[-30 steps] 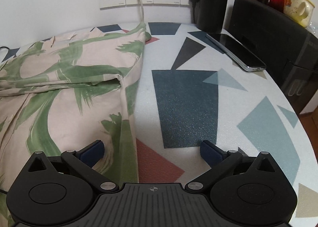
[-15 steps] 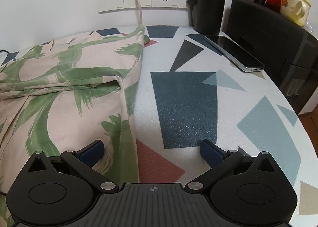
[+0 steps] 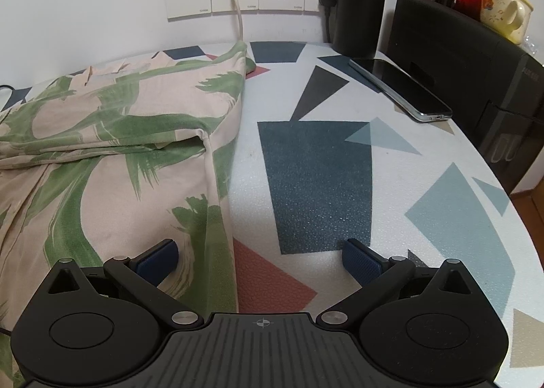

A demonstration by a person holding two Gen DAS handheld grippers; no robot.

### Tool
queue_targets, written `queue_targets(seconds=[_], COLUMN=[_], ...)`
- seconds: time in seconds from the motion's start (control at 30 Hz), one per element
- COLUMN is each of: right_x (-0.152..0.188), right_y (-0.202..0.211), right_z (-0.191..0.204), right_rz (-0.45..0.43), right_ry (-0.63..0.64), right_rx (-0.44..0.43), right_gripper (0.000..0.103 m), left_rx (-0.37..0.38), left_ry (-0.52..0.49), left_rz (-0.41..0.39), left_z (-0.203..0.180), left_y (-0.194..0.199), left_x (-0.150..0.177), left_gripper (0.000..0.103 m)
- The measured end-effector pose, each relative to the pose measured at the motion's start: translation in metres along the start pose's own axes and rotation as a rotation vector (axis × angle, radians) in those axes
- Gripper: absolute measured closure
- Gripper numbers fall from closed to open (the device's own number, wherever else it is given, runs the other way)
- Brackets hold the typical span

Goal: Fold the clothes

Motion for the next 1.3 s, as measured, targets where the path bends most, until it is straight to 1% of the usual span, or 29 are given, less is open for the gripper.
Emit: queue_targets(seconds=[0.17, 0.47, 0.8, 1.17, 1.3], right_x=[-0.0015, -0.0043, -0.0023, -0.0012, -0.0026], right_y=[-0.0017, -0.0037, -0.0026, -0.0027, -0.0031], right_z=[-0.0001, -0.0013, -0.0026, -0.0025, -0.0017], right_rz=[0.026, 0.055, 0.015, -0.012, 0.001], right_ry=[0.001, 0.032, 0.064, 0.057, 0.026], right_rx=[-0.006, -0.042, -0.057, -0.043, -0.019], right_gripper=[0.001, 0.001, 0.001, 0.001, 0.001], left_rx=[-0.019, -0.043, -0.065, -0.048, -0.038], left_ry=[0.034, 0.082, 0.128, 0.113, 0.101], left_rz=[-0.004, -0.023, -0.057, -0.075, -0.079], left_z=[0.0005, 0.0009, 0.001, 0.0021, 0.0023], left_y=[0.0009, 0.0026, 0.0042, 0.0041, 0.0048], left_x=[0.0016, 0.0041, 0.0061, 0.0068, 0.0073], left_gripper=[0.0, 0.0, 0.0, 0.0, 0.0])
Point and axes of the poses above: each gripper's, at about its wrist camera, not at the fingertips, and y roughly against the way its jaws point, z to its left, x to its underside, the point moved 7 cm from there along -y, roughly the way its jaws point, and after that the axes turned 15 degrees about y, right-handed, at the moved point
